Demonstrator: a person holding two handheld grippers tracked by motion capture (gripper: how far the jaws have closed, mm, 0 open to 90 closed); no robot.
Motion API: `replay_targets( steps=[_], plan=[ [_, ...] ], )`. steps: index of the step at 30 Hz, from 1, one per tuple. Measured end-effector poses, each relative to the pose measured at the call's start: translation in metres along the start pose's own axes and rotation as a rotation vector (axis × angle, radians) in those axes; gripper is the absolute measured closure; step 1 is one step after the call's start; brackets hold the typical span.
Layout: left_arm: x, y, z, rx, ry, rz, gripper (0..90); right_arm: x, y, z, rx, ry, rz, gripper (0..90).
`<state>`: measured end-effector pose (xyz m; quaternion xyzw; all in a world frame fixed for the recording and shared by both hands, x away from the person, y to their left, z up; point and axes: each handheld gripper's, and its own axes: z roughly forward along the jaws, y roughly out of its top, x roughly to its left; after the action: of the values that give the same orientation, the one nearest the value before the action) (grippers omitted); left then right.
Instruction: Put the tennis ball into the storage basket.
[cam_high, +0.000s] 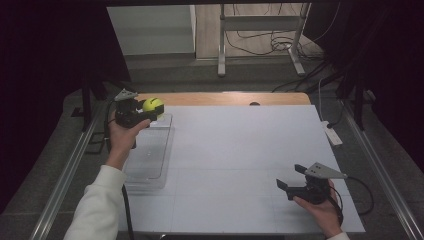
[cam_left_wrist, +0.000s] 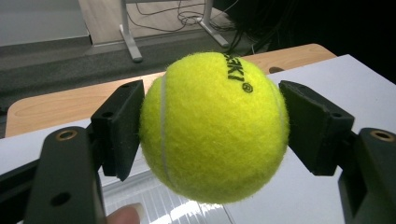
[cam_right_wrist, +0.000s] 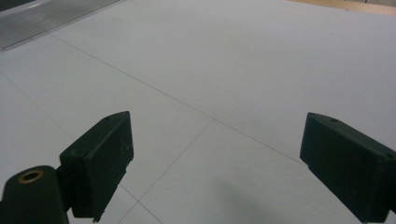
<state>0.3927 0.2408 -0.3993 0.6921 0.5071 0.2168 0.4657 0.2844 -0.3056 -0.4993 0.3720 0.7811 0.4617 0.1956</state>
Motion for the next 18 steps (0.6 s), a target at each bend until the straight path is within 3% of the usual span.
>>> replay_targets(
  steps=[9, 18],
  plan=[
    [0.006, 0.0, 0.001, 0.01, 0.023, -0.007, 27.5, -0.001, 0.0, 0.0, 0.002, -0.002, 0.003, 10.3],
    [0.022, -0.004, 0.002, 0.032, 0.062, -0.036, 27.5, 0.0, 0.0, 0.001, 0.003, -0.003, 0.003, 10.3]
  ],
)
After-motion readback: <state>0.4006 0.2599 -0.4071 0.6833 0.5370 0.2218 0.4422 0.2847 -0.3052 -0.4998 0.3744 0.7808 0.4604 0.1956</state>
